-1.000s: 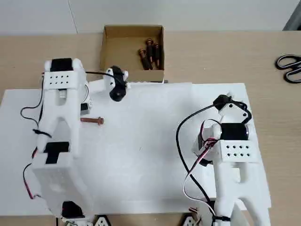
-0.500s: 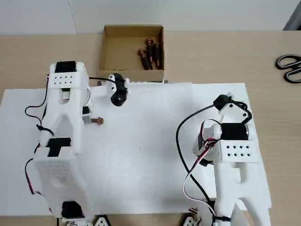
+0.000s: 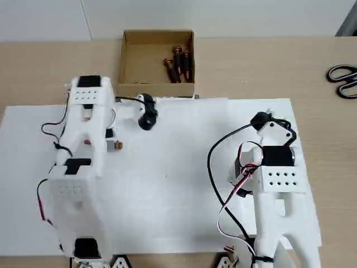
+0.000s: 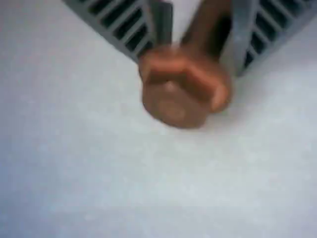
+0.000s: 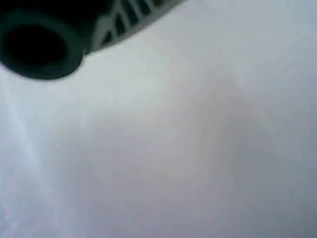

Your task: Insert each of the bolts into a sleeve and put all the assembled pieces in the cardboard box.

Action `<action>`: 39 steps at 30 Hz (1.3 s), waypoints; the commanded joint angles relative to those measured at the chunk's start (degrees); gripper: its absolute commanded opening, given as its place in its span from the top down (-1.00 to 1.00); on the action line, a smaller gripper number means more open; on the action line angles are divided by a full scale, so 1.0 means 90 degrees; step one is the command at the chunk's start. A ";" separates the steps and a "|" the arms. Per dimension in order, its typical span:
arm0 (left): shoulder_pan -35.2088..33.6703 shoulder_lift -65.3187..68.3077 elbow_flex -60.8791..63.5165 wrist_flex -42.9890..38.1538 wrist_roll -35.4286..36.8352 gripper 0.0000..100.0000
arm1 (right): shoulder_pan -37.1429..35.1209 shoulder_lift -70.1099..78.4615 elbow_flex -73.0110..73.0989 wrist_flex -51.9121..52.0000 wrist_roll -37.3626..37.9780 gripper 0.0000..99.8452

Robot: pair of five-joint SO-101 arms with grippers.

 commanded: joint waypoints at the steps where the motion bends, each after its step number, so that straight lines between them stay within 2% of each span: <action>1: 0.0049 0.0147 -0.0366 0.0049 -0.2139 0.83 | 0.0063 -0.0161 -0.0039 -0.0034 0.0068 1.00; 10: 0.0049 0.0488 -0.0366 0.0078 -0.1836 0.84 | 0.0024 -0.0171 -0.0039 -0.0034 0.0068 1.00; 15: 0.0195 0.0459 -0.0396 0.0156 -0.1446 0.99 | 0.0024 -0.0171 -0.0059 -0.0034 0.0068 1.00; 23: 0.0430 -0.1055 -0.0327 0.0166 -0.0361 0.99 | 0.0015 -0.0181 -0.0615 0.0376 0.0068 1.00; 28: 0.0596 -0.2208 -0.0337 0.0166 0.0899 0.99 | 0.0005 -0.0181 -0.1465 0.0864 0.0098 1.00; 32: 0.0733 -0.3184 -0.0337 0.0166 0.2198 0.99 | -0.0171 -0.0357 -0.2042 0.1040 0.0449 1.00; 39: 0.0772 -0.4484 -0.0337 0.0166 0.4591 0.99 | -0.1275 -0.1978 -0.2188 0.1050 0.1084 1.00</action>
